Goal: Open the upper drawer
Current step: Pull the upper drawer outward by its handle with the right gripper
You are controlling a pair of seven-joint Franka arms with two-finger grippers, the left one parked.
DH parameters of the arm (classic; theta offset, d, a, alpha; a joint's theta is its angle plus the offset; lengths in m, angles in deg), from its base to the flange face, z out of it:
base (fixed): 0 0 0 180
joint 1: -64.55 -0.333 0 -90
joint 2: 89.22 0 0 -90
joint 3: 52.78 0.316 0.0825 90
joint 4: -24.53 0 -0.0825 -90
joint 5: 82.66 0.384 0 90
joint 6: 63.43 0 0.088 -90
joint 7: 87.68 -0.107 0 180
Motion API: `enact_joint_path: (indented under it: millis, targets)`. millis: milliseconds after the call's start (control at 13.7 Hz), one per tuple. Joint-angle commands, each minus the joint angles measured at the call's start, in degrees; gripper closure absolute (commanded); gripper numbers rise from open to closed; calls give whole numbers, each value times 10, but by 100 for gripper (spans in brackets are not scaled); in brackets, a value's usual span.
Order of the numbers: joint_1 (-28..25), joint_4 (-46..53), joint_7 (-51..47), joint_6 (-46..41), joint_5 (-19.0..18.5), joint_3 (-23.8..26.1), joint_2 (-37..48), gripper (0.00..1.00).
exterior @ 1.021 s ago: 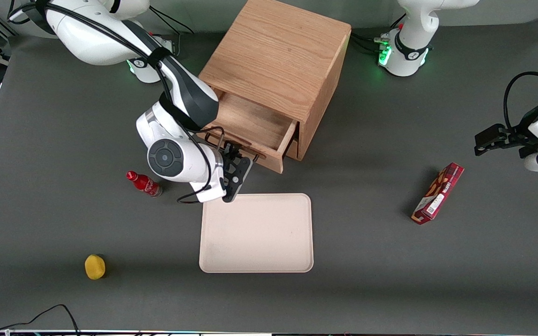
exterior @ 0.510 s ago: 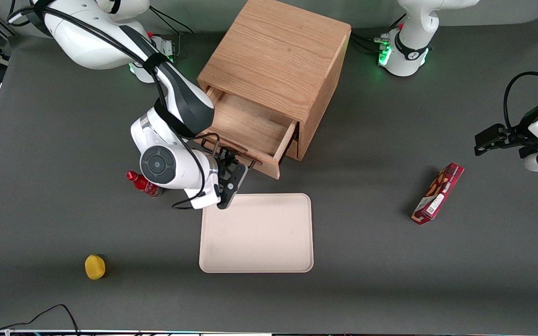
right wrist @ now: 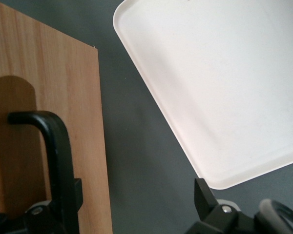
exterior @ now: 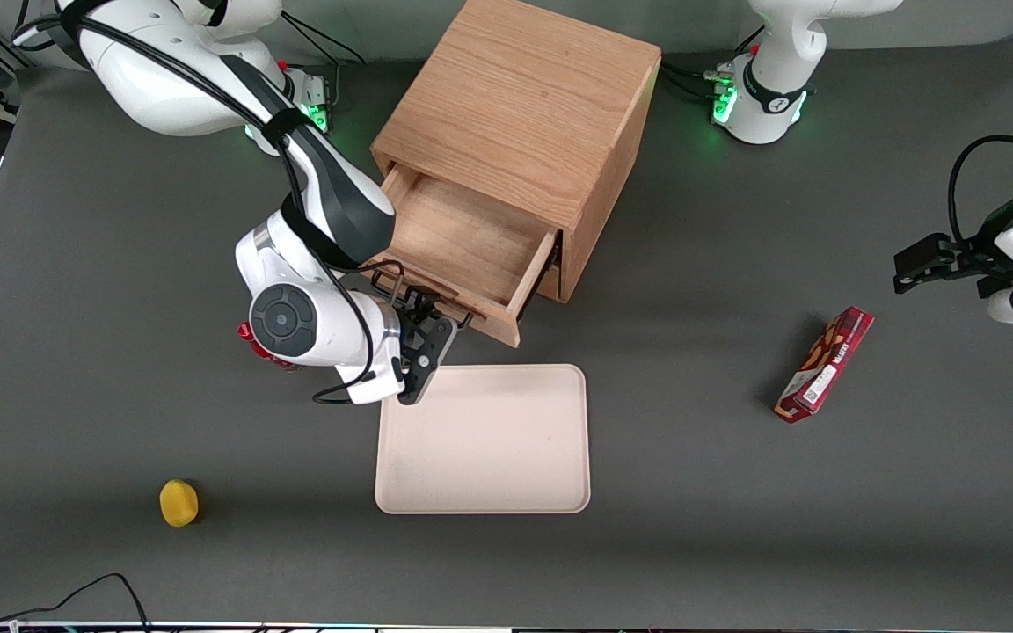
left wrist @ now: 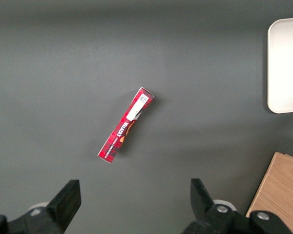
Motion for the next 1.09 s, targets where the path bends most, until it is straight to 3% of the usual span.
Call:
enact_joint_path:
  millis: [0,1021]
  targets:
    - [-4,28,21,-6,-18,-31,-23,0]
    - [-4,84,43,-17,-20,-69,-44,0]
